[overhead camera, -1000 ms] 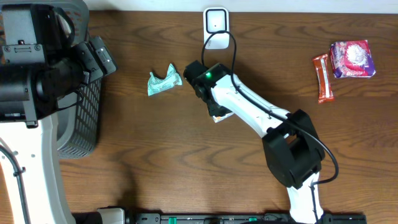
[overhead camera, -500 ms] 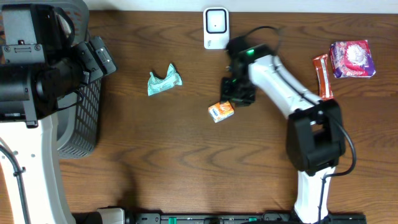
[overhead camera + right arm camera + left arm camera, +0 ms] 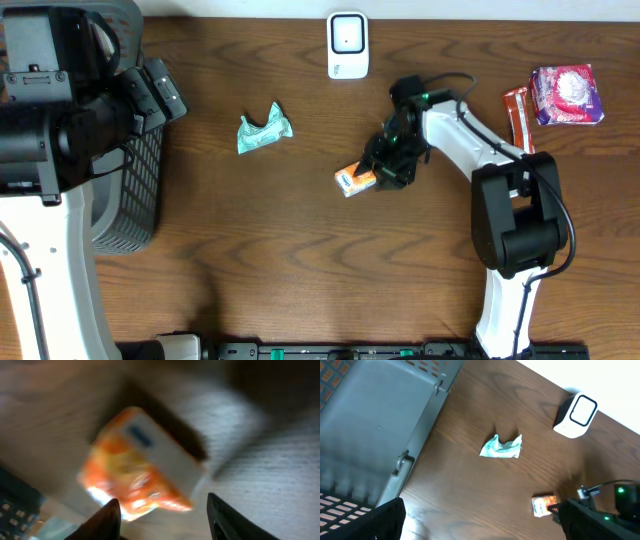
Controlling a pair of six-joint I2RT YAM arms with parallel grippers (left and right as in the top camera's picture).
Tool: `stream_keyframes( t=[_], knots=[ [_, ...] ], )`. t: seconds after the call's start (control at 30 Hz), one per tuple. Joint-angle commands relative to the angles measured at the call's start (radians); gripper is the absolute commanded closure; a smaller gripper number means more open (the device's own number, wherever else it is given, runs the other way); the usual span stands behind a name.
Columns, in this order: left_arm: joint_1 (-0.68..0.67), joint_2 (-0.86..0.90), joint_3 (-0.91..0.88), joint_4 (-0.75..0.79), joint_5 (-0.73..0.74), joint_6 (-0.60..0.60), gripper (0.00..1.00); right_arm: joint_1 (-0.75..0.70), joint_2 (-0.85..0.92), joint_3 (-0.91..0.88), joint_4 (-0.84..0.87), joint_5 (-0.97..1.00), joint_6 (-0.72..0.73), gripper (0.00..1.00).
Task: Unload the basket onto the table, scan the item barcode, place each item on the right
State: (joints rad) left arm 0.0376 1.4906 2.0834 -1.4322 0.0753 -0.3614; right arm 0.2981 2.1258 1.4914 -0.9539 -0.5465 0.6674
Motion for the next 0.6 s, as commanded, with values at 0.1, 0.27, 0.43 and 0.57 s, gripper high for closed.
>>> stream_keyframes(
  t=[0.1, 0.27, 0.43, 0.57],
  knots=[
    [0.003, 0.004, -0.005, 0.0, -0.009, 0.013, 0.02, 0.011, -0.038, -0.11, 0.127, -0.028, 0.143, 0.48],
    [0.003, 0.004, -0.005, 0.0, -0.009, 0.013, 0.02, 0.006, -0.038, -0.119, 0.281, -0.011, 0.143, 0.48],
    [0.003, 0.004, -0.005, 0.0, -0.008, 0.013, 0.02, -0.003, -0.038, -0.119, 0.41, 0.002, 0.12, 0.48],
    [0.003, 0.004, -0.005, 0.0, -0.009, 0.013, 0.02, 0.001, -0.037, -0.119, 0.436, 0.003, 0.148, 0.42]
  ],
)
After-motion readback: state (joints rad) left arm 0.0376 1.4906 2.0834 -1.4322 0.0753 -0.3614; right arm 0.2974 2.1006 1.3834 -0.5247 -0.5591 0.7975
